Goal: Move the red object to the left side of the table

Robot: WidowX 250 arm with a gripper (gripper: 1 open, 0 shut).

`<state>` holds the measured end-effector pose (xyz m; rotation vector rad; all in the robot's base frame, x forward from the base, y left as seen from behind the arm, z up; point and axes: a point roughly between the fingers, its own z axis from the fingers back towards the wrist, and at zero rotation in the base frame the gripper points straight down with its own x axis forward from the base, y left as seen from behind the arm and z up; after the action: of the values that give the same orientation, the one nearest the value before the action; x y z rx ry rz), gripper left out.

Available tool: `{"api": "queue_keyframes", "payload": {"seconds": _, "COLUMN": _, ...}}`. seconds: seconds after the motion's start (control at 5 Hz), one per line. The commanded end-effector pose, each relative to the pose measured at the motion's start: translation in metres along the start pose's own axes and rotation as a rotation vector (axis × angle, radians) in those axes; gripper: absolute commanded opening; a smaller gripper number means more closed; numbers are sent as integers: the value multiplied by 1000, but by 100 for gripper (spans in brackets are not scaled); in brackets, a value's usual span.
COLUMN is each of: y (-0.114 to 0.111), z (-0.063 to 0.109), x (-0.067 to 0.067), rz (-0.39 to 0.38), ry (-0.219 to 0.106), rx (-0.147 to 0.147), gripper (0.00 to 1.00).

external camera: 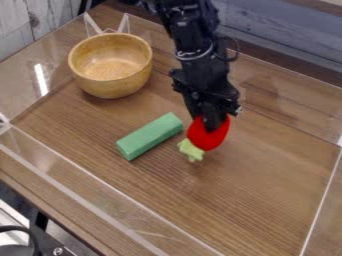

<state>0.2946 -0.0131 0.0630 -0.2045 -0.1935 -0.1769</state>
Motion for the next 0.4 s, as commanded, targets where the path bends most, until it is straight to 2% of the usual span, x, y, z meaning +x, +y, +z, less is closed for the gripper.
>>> {"api": "queue_keyframes", "payload": {"seconds": 0.0, "y": 3, "z": 25, "x": 4, "rz": -13, "ry": -63, "rx": 11, "gripper": 0}}
{"api": "queue_keyframes", "payload": {"seconds": 0.2, "y": 19, "z": 35, "x": -4, "rz": 5, "ry": -72, "rx": 24, "gripper": 0}}
